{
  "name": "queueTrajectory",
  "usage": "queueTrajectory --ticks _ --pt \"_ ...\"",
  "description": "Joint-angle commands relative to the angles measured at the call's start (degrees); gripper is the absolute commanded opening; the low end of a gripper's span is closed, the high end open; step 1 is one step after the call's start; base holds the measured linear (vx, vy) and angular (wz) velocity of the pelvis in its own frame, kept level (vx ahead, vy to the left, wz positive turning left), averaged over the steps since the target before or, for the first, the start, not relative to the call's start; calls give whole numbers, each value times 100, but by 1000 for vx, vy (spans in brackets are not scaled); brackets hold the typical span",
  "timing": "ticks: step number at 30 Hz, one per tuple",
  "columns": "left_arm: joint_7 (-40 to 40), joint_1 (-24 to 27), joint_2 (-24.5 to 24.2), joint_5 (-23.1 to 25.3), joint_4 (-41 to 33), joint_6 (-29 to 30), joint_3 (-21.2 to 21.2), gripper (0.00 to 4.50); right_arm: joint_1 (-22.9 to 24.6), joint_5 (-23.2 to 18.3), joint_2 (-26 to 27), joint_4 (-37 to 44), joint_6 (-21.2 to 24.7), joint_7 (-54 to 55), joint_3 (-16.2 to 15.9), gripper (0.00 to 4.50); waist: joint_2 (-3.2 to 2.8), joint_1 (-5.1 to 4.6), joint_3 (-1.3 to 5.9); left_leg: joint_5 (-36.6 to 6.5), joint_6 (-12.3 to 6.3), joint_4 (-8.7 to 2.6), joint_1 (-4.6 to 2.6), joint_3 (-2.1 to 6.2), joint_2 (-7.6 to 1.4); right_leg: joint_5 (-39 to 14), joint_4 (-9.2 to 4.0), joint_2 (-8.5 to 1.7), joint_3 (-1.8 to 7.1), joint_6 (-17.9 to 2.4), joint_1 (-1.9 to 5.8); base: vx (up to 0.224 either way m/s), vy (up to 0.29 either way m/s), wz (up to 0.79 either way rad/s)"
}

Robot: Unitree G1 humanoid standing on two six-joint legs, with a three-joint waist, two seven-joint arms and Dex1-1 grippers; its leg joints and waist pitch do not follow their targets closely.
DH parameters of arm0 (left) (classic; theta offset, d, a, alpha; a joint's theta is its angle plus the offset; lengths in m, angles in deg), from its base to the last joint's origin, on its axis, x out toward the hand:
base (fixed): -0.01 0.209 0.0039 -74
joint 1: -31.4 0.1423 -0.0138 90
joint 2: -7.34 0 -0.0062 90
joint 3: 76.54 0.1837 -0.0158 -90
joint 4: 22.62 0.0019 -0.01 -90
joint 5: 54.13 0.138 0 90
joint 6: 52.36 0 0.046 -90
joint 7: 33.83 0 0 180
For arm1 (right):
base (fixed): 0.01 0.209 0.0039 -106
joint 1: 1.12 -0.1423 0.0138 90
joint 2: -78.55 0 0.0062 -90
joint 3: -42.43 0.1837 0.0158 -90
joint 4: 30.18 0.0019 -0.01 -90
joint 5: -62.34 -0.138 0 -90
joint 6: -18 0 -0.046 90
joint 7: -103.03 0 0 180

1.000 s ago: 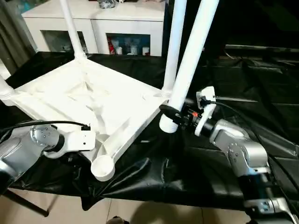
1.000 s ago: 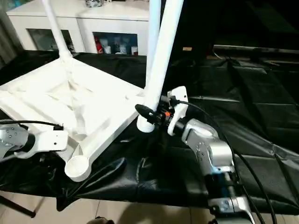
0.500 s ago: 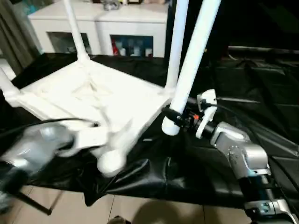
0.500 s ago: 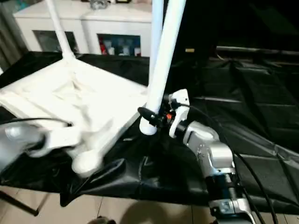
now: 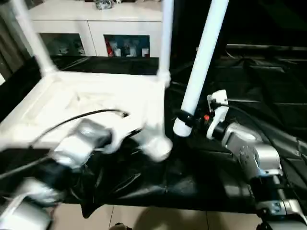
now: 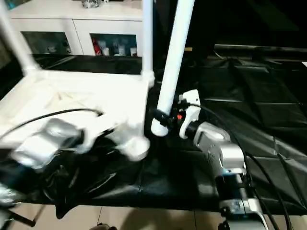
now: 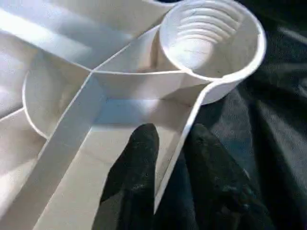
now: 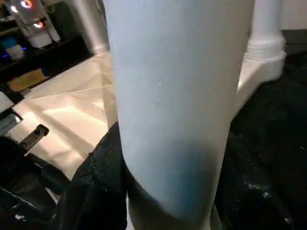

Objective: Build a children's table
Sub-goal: Rotate table base

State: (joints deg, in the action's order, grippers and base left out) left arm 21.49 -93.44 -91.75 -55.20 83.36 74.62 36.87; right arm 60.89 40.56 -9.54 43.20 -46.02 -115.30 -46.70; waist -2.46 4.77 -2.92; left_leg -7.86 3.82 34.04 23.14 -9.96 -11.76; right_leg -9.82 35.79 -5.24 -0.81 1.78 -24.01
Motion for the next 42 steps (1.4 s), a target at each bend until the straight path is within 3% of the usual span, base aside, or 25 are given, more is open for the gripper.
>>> queueTrajectory --ticks 1,6,8,9,10,12,14,17,23,33,42 --pt "-581 -72 68 114 108 299 -271 82 -109 27 9 -12 45 96 109 193 66 27 434 -1669 170 -404 -122 -14 21 -1416 -436 -111 36 -1077 247 0 0 0" --pt "-894 -47 351 19 -29 558 -400 64 -89 14 -8 -23 47 115 124 193 77 22 437 -1567 84 -390 -116 -24 30 -1333 -463 -112 29 -1110 266 0 0 0" --pt "-933 -8 480 -41 -34 279 -493 54 -82 6 -13 -3 62 123 132 193 68 18 437 -1573 69 -388 -119 -24 30 -1325 -475 -109 29 -1115 263 0 0 0" --pt "-929 3 585 -106 8 -250 -571 51 -88 -1 -28 -15 60 123 141 193 69 17 436 -1577 58 -387 -120 -27 26 -1301 -480 -105 28 -1124 263 0 0 0" --pt "-929 3 585 -106 8 -250 -571 79 -88 -1 -28 -15 60 123 141 193 69 24 433 -1583 47 -389 -114 -19 29 -1327 -491 -111 24 -1117 266 0 0 0" --pt "-917 -25 567 -45 177 -902 -527 97 -99 -1 -51 -32 61 122 157 193 57 51 447 -1614 42 -390 -132 -21 13 -1322 -503 -113 25 -1093 252 0 0 0" --pt "-744 -36 394 99 315 -1173 -335 97 -104 4 -58 -36 63 124 162 193 58 55 440 -1646 66 -401 -135 -23 4 -1281 -485 -108 26 -1098 250 0 0 0" --pt "-585 -20 241 212 389 -1297 -179 136 -102 8 -60 -34 68 119 166 193 38 53 435 -1760 135 -426 -145 -11 4 -1413 -479 -111 25 -997 237 0 0 0" --pt "-282 56 110 206 778 -1861 -260 138 -62 1 -49 31 94 112 139 193 23 52 430 -1865 203 -437 -147 -12 4 -1466 -491 -121 31 -1002 227 0 0 0" --pt "-92 128 351 -224 984 -1933 -539 138 -118 27 -56 4 68 82 115 193 54 49 430 -1822 181 -432 -151 -29 -7 -1346 -472 -131 41 -1118 234 0 0 0" --pt "-99 85 386 -196 1181 -2017 -583 138 -185 103 -98 -50 24 18 42 193 77 46 420 -1804 143 -437 -147 -31 -5 -1532 -491 -131 43 -1020 226 0 0 0"
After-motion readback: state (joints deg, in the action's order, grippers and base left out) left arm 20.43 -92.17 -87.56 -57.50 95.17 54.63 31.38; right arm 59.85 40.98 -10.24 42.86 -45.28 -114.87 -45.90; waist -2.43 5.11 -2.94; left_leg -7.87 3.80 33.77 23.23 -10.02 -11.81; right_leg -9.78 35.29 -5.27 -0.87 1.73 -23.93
